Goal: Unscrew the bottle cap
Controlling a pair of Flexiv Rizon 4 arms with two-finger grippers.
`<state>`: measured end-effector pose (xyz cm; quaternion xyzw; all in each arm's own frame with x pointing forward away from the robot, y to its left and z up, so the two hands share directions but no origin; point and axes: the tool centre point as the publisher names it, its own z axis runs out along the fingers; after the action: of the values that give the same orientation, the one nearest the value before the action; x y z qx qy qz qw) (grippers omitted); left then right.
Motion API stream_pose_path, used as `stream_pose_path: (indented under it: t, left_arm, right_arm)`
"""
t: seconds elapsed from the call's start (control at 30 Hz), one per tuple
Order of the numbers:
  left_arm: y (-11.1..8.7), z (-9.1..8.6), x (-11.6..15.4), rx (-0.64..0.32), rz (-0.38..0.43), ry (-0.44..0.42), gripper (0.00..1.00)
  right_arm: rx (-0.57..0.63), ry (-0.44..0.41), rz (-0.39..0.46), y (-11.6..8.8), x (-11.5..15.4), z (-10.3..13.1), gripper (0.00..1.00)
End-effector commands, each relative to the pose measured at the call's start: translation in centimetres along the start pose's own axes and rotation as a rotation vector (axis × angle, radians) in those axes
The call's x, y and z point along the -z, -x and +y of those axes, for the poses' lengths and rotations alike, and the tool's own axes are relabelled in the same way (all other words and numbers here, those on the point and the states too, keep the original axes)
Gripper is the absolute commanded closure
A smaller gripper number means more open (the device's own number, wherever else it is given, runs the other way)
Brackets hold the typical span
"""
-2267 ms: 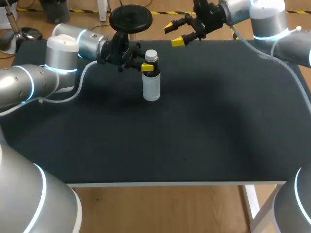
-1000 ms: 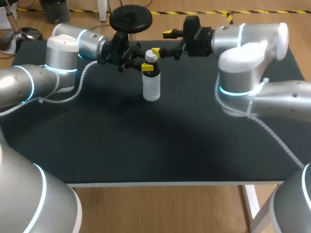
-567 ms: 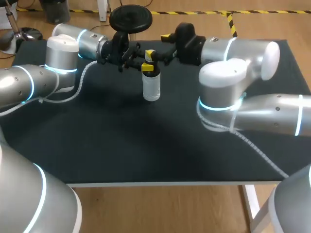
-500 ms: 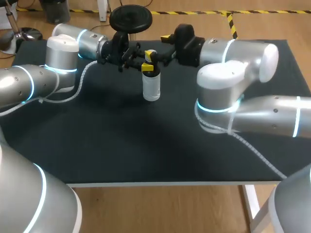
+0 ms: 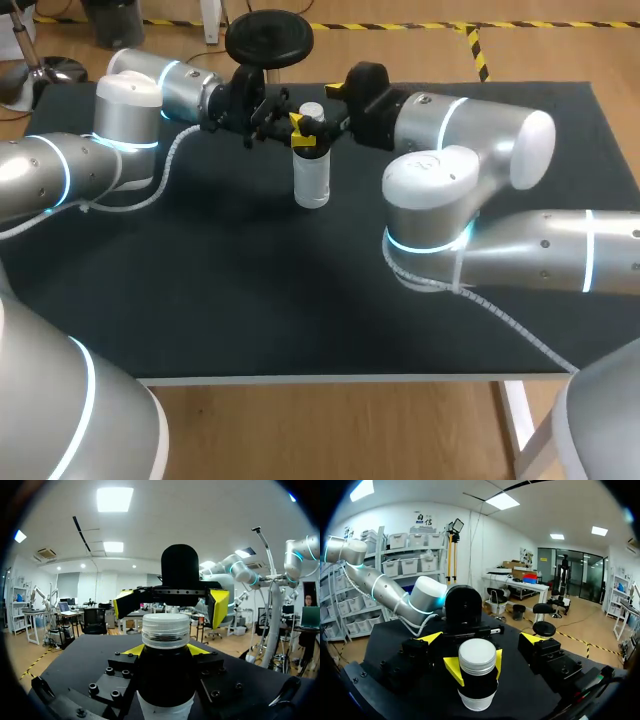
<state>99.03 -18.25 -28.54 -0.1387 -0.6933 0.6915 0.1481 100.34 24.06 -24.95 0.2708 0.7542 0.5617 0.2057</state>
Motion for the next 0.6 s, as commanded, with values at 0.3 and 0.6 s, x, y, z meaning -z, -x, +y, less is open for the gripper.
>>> stream_pose_path:
  t: [0.3, 0.6]
  left_arm:
    - [-0.07, -0.02, -0.07, -0.002, -0.002, 0.001, 1.00]
    - [-0.07, -0.02, -0.07, -0.002, -0.002, 0.001, 1.00]
  right_arm:
    - [-0.045, 0.032, 0.002, -0.48, -1.18, -0.20, 0.00]
    - [-0.059, 0.043, 0.003, -0.57, -1.42, -0.38, 0.38]
